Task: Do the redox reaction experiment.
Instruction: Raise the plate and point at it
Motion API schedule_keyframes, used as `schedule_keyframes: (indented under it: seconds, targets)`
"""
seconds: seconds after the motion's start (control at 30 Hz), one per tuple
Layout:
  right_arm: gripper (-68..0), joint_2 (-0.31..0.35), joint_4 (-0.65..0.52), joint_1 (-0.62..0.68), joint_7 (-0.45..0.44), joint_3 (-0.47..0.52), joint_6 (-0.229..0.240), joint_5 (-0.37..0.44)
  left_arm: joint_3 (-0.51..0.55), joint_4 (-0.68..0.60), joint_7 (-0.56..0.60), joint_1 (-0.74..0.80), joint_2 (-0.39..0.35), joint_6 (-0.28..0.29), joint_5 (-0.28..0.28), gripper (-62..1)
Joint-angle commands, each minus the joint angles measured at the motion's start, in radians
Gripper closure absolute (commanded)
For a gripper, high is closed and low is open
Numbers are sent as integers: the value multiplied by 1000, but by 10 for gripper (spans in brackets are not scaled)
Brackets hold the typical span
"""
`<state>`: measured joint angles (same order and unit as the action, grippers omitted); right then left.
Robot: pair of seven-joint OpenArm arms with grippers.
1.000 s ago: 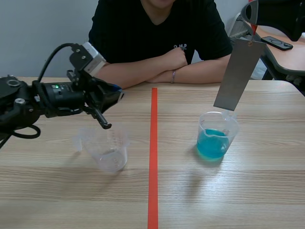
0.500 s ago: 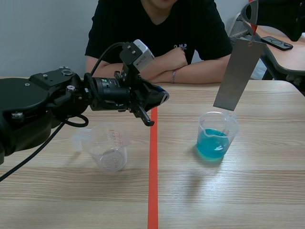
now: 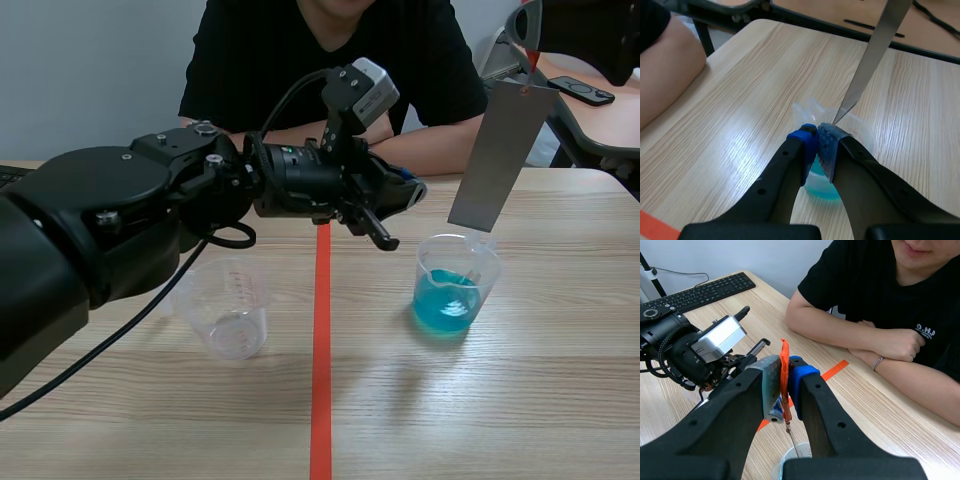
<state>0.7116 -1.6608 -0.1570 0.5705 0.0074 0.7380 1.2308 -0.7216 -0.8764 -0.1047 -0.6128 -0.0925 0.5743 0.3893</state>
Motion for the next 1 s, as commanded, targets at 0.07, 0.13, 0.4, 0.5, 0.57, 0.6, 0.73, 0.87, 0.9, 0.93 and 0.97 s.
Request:
schedule_keyframes:
  seconds: [0.07, 0.13, 0.4, 0.5, 0.57, 0.6, 0.73, 0.87, 0.9, 0.93, 0.97]
  targets:
    - [-15, 16, -11, -21, -19, 13, 8, 19, 2, -13, 8, -19, 19, 2, 19, -40]
    - [-15, 16, -11, -21, -19, 13, 8, 19, 2, -13, 6, -19, 24, 2, 19, -40]
    - [-15, 16, -11, -21, -19, 13, 8, 19, 2, -13, 2, -19, 28, 2, 19, -40]
    - [-15, 16, -11, -21, -19, 13, 8, 19, 2, -13, 3, -19, 28, 1, 19, -40]
    - [-15, 16, -11, -21, -19, 13, 8, 19, 2, -13, 3, -19, 28, 1, 19, -40]
    - [-15, 16, -11, -21, -19, 13, 8, 19, 2, -13, 3, -19, 28, 1, 19, -40]
    - [-15, 16, -11, -21, -19, 13, 8, 19, 2, -13, 3, -19, 28, -2, 19, -40]
    - [-15, 16, -11, -21, -19, 13, 8, 19, 2, -13, 3, -19, 28, -2, 19, -40]
    - [-15, 16, -11, -21, -19, 13, 8, 19, 2, -13, 3, -19, 28, -3, 19, -40]
    - [-15, 16, -11, -21, -19, 13, 8, 19, 2, -13, 3, -19, 28, -3, 19, -40]
    - [-15, 16, -11, -21, -19, 13, 8, 19, 2, -13, 3, -19, 28, -3, 19, -40]
